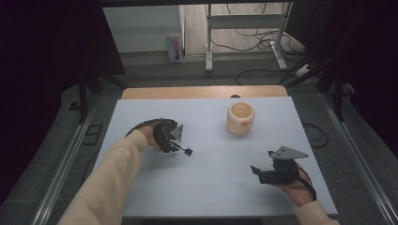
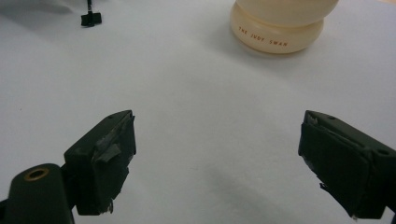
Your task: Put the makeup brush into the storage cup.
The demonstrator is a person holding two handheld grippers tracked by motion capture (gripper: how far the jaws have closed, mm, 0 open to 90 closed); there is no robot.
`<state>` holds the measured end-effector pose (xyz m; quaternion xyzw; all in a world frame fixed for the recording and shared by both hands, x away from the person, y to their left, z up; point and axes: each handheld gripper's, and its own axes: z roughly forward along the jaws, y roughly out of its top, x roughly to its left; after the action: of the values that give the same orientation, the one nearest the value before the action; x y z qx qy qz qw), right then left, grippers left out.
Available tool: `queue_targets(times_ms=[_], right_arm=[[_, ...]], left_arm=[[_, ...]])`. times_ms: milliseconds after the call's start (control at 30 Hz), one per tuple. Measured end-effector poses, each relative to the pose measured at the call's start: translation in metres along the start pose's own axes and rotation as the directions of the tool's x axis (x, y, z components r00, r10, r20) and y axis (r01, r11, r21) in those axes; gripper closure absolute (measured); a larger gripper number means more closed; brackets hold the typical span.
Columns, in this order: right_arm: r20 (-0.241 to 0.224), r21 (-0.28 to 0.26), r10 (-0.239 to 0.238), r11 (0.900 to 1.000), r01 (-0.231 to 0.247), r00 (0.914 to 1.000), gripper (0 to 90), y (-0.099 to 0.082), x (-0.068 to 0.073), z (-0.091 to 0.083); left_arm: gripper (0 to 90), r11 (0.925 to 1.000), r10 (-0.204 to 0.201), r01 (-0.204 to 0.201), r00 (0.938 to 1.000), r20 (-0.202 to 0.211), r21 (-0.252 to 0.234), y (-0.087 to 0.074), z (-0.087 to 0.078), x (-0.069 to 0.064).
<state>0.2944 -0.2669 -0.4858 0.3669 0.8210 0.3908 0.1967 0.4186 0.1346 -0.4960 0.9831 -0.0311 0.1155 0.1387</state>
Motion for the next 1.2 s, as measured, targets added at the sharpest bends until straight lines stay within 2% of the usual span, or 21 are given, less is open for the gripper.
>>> queue_targets(times_ms=[333,667,967,1200], right_arm=[[-0.001,-0.001,0.001,1.0,-0.001,1.0,10.7,0.0,0.0,0.0],[0.004,-0.003,0.003,1.0,-0.003,1.0,10.7,0.0,-0.001,-0.001],[0.005,-0.005,-0.005,1.0,0.005,1.0,10.7,0.0,0.0,0.0],[0.006,-0.004,-0.006,1.0,0.006,1.0,10.7,0.0,0.0,0.0]], left_arm=[[50.6,0.999,0.035,-0.036,0.9989,0.032,0.026,0.001,0.007,-0.001],[58.3,0.9956,0.08,-0.083,0.9952,0.057,0.044,0.006,0.011,0.004],[66.2,0.9963,0.063,-0.068,0.9933,0.097,0.053,0.007,0.011,0.005],[73.9,0.9955,0.064,-0.073,0.9893,0.131,0.061,0.008,0.012,0.006]])
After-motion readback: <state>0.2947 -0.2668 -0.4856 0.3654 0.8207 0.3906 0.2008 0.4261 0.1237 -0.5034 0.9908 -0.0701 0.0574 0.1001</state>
